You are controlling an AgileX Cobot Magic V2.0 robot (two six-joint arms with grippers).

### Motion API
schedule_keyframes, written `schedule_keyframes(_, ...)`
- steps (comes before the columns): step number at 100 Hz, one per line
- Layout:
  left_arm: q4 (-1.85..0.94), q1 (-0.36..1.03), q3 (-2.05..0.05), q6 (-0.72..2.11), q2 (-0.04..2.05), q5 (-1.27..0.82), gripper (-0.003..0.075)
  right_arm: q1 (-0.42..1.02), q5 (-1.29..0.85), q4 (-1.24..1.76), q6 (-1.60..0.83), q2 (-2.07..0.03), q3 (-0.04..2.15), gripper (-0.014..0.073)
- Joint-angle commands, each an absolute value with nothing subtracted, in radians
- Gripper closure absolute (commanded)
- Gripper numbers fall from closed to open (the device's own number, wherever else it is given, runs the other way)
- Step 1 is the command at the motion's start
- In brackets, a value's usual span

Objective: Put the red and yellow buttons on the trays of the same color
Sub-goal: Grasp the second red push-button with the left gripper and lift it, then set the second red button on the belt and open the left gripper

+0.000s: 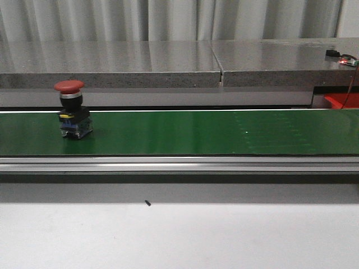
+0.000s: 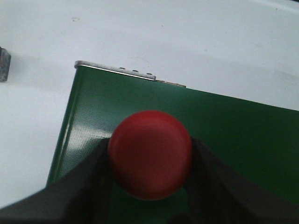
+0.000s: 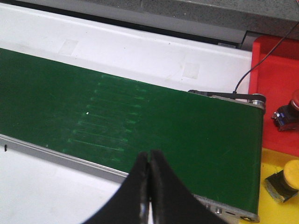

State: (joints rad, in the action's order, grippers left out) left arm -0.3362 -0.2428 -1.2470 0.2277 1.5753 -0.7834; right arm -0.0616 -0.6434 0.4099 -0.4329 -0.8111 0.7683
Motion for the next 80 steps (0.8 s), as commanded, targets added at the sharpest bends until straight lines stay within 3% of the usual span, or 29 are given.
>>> schedule_keyframes(1, -0.358, -0.233, -1.267, 0.227, 1.554, -0.727, 0.0591, -0.06, -0.591, 0.424, -0.442, -0.802, 0.793, 0.0662)
schedule_keyframes(57, -0.313, -0.233, -1.264, 0.227, 1.653, -0.746, 0.0565, -0.06, -0.591, 0.424, -0.442, -0.802, 0.793, 0.0662)
schedule_keyframes(66, -0.313, -0.233, -1.264, 0.227, 1.653, -0.75, 0.0461, -0.06, -0.591, 0.424, -0.442, -0.802, 0.793, 0.0662)
schedule_keyframes(80, -0.313, -0.233, -1.268, 0.229, 1.643, -0.761, 0.0178, -0.06, -0.591, 0.424, -0.442, -0.802, 0.793, 0.0662)
